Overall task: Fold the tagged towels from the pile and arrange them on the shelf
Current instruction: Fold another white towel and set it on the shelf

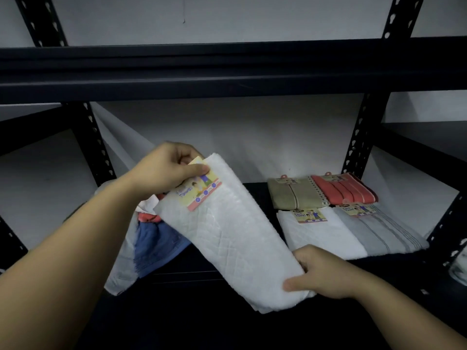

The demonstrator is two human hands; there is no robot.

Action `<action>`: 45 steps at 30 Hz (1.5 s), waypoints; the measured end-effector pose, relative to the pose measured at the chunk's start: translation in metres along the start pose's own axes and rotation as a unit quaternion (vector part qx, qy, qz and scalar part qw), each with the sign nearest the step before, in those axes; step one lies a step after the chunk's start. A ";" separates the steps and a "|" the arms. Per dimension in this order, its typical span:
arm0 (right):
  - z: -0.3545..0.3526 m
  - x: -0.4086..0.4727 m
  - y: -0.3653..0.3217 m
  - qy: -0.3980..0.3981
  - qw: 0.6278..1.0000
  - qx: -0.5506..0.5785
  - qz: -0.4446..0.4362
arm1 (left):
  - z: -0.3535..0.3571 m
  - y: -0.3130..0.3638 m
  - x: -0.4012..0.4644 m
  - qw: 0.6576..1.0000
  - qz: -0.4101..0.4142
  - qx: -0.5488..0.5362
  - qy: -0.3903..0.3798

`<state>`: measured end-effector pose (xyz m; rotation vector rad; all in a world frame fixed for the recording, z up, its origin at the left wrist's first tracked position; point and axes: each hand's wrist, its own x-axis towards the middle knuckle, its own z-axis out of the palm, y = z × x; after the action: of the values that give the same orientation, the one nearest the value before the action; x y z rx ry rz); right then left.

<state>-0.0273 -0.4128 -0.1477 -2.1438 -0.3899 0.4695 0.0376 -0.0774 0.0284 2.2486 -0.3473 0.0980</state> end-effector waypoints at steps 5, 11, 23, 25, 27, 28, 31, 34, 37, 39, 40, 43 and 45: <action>-0.034 -0.010 0.003 0.083 0.989 0.117 -0.024 | -0.007 -0.053 0.006 0.996 -0.060 -0.060 -0.036; -0.072 -0.020 -0.012 0.186 0.956 0.221 -0.045 | 0.012 -0.106 0.012 0.961 -0.171 -0.215 -0.025; -0.090 -0.002 -0.016 0.306 0.909 0.283 -0.005 | 0.040 -0.118 0.017 0.960 -0.130 -0.248 -0.019; -0.093 -0.001 -0.014 0.312 0.912 0.266 0.007 | 0.040 -0.116 0.016 0.962 -0.110 -0.247 -0.030; -0.095 -0.002 -0.012 0.311 0.919 0.242 0.018 | 0.041 -0.114 0.016 0.964 -0.101 -0.243 -0.036; -0.096 -0.002 -0.012 0.310 0.922 0.231 0.022 | 0.041 -0.115 0.017 0.966 -0.100 -0.237 -0.036; -0.099 -0.002 -0.014 0.317 0.921 0.225 0.018 | 0.043 -0.113 0.019 0.970 -0.097 -0.224 -0.015; -0.106 -0.001 -0.015 0.335 0.914 0.226 0.012 | 0.043 -0.111 0.021 0.973 -0.078 -0.219 -0.013; -0.120 0.002 -0.017 0.343 0.917 0.205 0.014 | 0.044 -0.106 0.027 0.978 -0.057 -0.201 -0.015; -0.130 0.003 -0.020 0.353 0.918 0.181 0.017 | 0.043 -0.101 0.033 0.977 -0.049 -0.206 0.001; -0.136 0.003 -0.022 0.357 0.919 0.168 0.016 | 0.043 -0.100 0.038 0.977 -0.047 -0.207 0.005; -0.151 0.003 -0.030 0.381 0.917 0.120 0.005 | 0.043 -0.095 0.050 0.978 -0.019 -0.205 0.032; -0.160 0.005 -0.035 0.419 0.906 0.047 -0.022 | 0.045 -0.090 0.060 0.977 -0.003 -0.207 0.056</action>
<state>0.0475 -0.5028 -0.0334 -2.0169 0.0779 -0.4641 0.1184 -0.0693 -0.0559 1.8230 -0.2702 0.1357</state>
